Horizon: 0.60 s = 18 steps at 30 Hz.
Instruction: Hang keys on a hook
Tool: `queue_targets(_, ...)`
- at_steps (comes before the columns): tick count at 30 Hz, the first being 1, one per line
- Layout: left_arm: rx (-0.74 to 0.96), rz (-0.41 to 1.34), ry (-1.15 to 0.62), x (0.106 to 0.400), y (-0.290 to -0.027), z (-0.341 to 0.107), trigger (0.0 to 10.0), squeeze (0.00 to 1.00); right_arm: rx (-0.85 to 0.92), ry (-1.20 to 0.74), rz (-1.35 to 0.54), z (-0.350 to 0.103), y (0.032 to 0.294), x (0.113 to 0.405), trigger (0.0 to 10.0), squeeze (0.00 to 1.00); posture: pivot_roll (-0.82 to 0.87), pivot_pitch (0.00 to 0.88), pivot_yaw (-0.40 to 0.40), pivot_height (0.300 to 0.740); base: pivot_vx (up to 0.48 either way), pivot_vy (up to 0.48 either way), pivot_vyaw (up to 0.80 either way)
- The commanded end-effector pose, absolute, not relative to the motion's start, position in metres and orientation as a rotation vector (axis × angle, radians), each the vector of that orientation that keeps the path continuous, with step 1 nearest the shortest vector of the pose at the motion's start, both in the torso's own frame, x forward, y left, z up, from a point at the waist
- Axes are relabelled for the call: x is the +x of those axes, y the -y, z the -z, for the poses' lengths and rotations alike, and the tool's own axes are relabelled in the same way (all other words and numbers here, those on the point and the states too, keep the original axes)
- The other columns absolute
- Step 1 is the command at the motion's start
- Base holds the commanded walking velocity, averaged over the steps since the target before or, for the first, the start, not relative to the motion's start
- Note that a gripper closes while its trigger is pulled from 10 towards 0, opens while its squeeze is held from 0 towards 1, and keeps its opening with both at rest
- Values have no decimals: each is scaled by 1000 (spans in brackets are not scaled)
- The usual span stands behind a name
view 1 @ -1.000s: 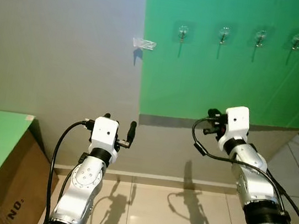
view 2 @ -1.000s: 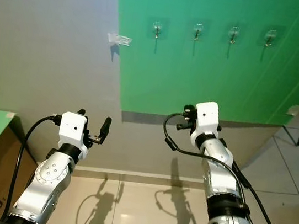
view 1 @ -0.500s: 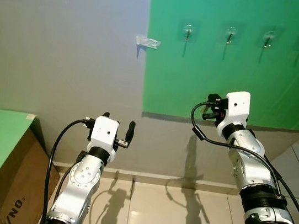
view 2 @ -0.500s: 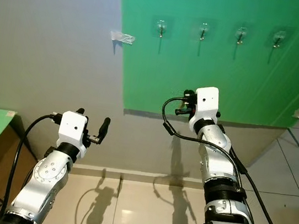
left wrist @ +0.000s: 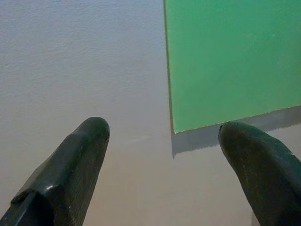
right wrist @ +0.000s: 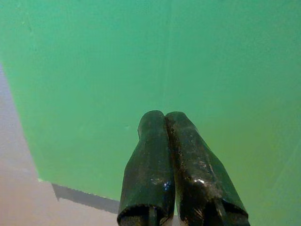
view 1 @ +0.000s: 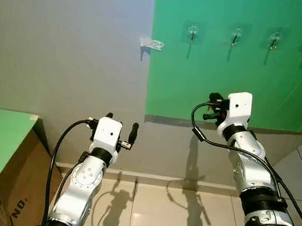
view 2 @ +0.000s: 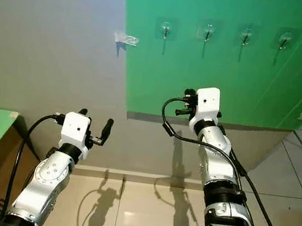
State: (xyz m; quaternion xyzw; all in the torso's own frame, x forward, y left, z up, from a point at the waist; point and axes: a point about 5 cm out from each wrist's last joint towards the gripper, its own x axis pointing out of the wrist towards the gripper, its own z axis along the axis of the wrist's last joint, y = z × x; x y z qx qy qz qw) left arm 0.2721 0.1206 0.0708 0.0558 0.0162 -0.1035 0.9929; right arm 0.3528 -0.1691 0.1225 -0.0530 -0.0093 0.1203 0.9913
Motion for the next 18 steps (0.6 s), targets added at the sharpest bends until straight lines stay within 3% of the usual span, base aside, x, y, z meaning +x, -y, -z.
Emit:
queue_targets(1,124,219,-41,273,-119,-70,10000,0,-112,62,-229,-134,173,356,0,259,-197,0,67,740,0,0,0)
queue_targets(11,116,224,-28,271,-117,-72,10000,0,-126,65,-237,-138,170,359,0,255,-195,0,61,740,0,0,0)
queue_targets(18,127,221,-16,271,-120,-74,10000,0,-127,68,-246,-139,167,359,0,259,-191,0,67,740,261,-382,0)
